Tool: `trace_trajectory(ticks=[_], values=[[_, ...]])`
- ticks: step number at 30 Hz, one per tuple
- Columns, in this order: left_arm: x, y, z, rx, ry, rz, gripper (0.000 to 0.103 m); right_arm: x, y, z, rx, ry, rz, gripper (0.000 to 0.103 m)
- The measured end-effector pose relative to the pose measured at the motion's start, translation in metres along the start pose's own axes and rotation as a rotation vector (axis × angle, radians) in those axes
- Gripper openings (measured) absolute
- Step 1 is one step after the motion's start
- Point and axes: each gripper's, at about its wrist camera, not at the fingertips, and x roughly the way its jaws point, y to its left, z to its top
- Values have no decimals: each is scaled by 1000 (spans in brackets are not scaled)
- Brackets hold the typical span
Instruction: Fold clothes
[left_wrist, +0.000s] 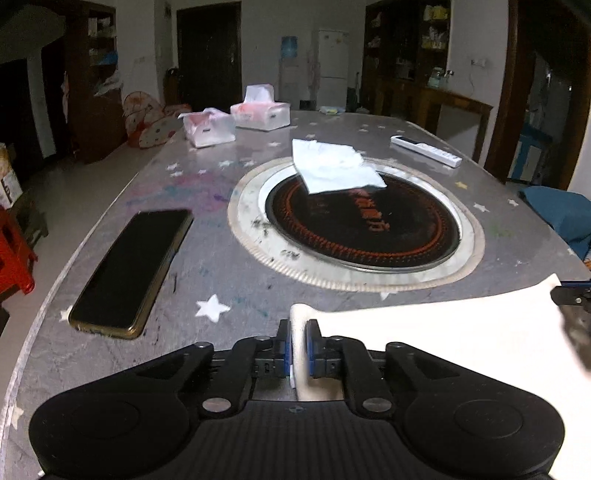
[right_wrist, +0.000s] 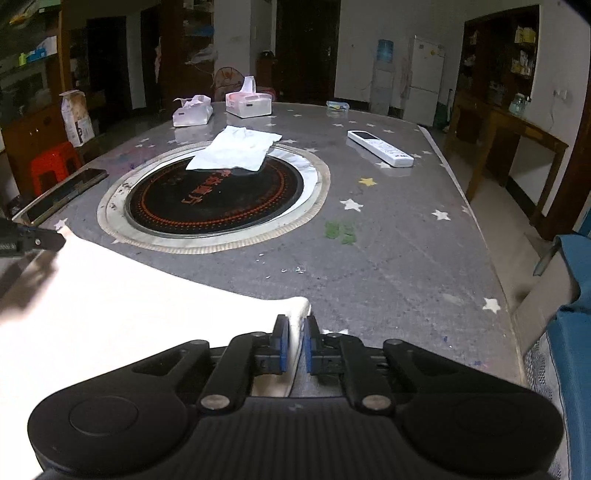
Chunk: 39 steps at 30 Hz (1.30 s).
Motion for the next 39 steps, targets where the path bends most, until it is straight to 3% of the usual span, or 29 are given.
trace_trajectory(ticks=[7,10,19,24,30,36,39], values=[[-36,-4,-5,13,-34,-24,18,-39,12,-8,-33,-7,104,14],[-61,-15,-17,31,-43,-83,18,-63,29,-20,-78,-4,173,28],[-127,-63,-87,154,-7,-272,20,-130,90,-78,-256,21,320,45],[-162,-78,-118,200,-34,-346,28,-153,111,-101,-312,8,353,47],[-189,-100,-151,330,-79,-411,28,-164,131,-121,-371,-6,348,47],[-187,-107,-172,373,-52,-414,27,-172,142,-141,-420,-13,311,47],[-184,-104,-176,368,-44,-409,27,-179,137,-141,-387,-24,310,47]])
